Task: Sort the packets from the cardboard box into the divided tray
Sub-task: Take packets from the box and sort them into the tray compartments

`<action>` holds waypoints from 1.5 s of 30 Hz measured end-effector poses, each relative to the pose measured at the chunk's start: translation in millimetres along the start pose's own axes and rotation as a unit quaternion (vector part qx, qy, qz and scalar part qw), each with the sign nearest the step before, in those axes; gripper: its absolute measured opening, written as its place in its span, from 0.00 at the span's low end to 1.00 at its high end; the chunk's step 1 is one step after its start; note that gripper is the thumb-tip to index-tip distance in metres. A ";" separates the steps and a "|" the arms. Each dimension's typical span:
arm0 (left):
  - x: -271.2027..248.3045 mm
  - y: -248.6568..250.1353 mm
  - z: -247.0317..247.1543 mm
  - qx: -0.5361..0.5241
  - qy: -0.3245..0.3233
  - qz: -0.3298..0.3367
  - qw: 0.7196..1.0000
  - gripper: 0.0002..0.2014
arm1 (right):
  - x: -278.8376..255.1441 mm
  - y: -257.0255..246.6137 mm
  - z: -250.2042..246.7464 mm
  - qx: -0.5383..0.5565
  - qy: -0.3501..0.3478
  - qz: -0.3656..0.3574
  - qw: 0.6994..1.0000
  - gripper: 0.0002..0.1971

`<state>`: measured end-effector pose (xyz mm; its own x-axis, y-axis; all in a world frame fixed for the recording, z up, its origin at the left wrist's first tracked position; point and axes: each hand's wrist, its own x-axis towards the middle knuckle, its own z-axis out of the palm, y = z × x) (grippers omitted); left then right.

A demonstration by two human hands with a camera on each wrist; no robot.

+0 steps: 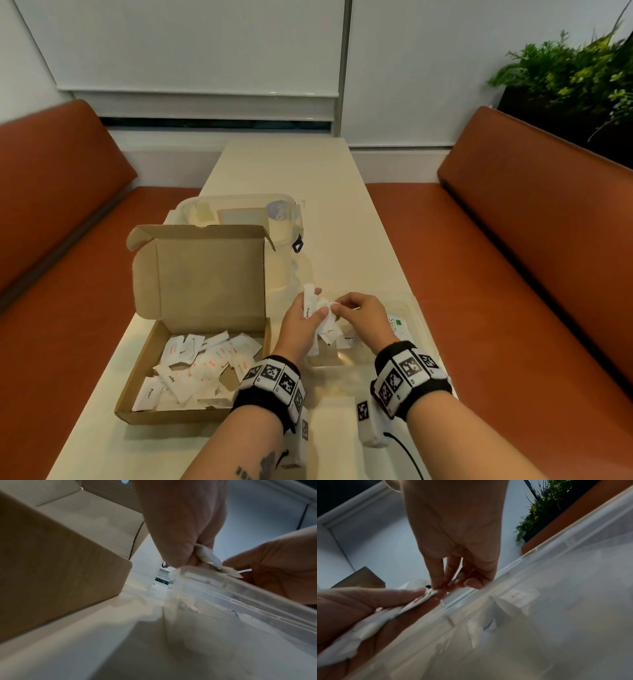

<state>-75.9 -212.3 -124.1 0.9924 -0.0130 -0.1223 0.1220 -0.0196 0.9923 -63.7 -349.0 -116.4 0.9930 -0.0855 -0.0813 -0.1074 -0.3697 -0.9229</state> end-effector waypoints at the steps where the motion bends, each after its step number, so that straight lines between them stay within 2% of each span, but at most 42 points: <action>1: 0.0 -0.4 0.8 0.002 0.002 0.000 1.000 0.17 | -0.2 0.0 -0.8 0.019 0.007 0.001 1.000 0.04; 9: 1.7 -1.8 0.6 0.043 0.070 0.001 0.997 0.10 | -1.2 3.4 -11.9 0.092 0.068 0.028 0.993 0.06; 13: 1.0 0.4 5.9 0.028 0.062 -0.014 0.998 0.07 | -3.0 0.7 -20.6 0.139 0.072 0.024 0.987 0.04; 18: 0.5 4.4 15.1 -0.010 0.053 -0.015 0.998 0.04 | -7.6 2.9 -21.7 0.208 0.073 0.052 0.974 0.03; 23: 0.7 7.0 17.4 0.014 0.051 -0.005 0.999 0.05 | -16.7 11.2 -17.4 0.222 0.061 0.064 0.971 0.03; 25: 0.4 5.9 15.5 0.033 0.047 -0.007 0.998 0.07 | -18.4 11.3 -18.9 0.184 0.053 0.053 0.980 0.04; 29: -3.9 4.5 14.2 0.051 0.026 -0.014 0.998 0.05 | -13.8 5.0 -24.1 0.041 0.018 0.001 0.999 0.16; 32: -6.2 2.9 14.1 0.053 0.052 -0.005 0.997 0.05 | -11.5 1.8 -26.0 -0.050 -0.015 -0.011 0.999 0.07; 34: -7.3 2.1 11.5 0.045 0.079 -0.002 0.996 0.05 | -11.2 6.0 -26.2 -0.078 0.005 -0.001 0.997 0.03; 37: -10.1 2.1 5.3 0.022 0.099 -0.004 0.995 0.06 | -12.7 16.1 -24.1 -0.128 0.032 0.023 0.991 0.04; 45: -13.6 -1.7 1.7 0.020 0.111 -0.002 0.994 0.08 | -11.2 33.7 -9.1 -0.233 0.033 0.039 0.971 0.02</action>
<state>-89.7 -213.9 -124.2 0.9715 0.2076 -0.1143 0.1292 -0.0596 0.9898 -78.8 -368.8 -143.2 0.9774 -0.1838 -0.1047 -0.2075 -0.7369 -0.6434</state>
